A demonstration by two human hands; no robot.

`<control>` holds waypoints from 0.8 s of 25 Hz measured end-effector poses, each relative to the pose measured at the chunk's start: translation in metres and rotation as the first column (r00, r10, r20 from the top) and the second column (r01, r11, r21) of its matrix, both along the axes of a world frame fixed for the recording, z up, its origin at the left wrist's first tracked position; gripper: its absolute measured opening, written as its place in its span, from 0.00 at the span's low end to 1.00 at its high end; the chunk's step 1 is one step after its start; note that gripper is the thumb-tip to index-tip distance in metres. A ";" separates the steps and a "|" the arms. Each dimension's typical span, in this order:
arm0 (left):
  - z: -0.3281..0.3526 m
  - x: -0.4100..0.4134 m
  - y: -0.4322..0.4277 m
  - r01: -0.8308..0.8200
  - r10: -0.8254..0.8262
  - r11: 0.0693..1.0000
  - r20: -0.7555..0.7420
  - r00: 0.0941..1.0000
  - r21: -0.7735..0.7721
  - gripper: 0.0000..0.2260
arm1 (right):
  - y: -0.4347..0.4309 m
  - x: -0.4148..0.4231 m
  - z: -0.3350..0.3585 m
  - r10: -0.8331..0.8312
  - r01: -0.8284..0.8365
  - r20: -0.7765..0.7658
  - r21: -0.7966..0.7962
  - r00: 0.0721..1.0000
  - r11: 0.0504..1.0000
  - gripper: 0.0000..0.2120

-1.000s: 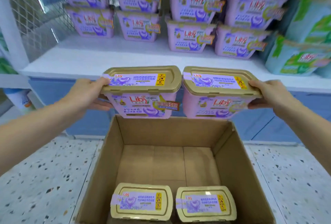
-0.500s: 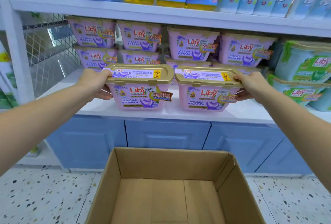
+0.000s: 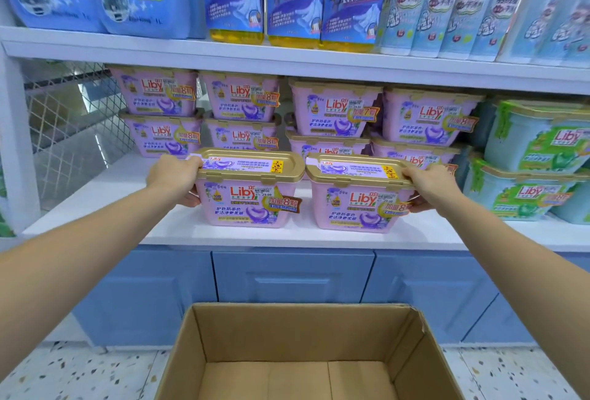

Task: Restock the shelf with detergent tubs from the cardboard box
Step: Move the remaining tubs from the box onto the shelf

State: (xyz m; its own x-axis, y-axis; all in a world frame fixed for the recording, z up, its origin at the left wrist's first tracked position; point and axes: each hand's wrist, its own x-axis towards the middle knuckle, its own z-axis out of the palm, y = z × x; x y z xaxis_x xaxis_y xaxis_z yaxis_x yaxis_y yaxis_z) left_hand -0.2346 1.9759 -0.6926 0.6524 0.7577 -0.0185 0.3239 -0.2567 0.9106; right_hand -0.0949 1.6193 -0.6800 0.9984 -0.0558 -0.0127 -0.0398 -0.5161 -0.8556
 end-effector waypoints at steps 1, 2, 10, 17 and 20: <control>-0.002 0.000 0.000 -0.015 0.015 1.000 0.002 1.000 0.005 0.19 | 0.001 0.002 -0.001 -0.001 0.001 0.003 0.001 1.000 1.000 0.14; -0.003 0.000 0.001 -0.028 0.028 1.000 0.004 1.000 0.001 0.19 | 0.002 0.003 -0.001 -0.002 0.002 0.001 0.003 1.000 1.000 0.13; -0.002 0.000 0.001 -0.020 0.020 1.000 0.004 1.000 -0.024 0.17 | 0.007 0.007 -0.004 -0.020 0.020 0.004 -0.049 1.000 0.999 0.15; 0.003 -0.002 0.000 0.033 -0.034 0.999 -0.049 0.998 -0.036 0.19 | 0.001 0.006 -0.006 0.048 -0.047 -0.058 0.014 0.997 0.999 0.21; -0.002 -0.014 -0.003 0.072 -0.075 0.989 -0.014 0.997 -0.126 0.21 | -0.014 -0.006 -0.016 0.053 -0.054 0.004 0.043 0.999 0.998 0.25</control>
State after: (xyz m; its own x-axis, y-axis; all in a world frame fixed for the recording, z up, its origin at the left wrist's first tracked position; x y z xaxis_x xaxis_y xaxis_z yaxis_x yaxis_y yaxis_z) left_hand -0.2482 1.9726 -0.6945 0.7049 0.6986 -0.1228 0.3255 -0.1648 0.9311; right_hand -0.1010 1.6057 -0.6956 0.9999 -0.0018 -0.0108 -0.0104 -0.4805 -0.8770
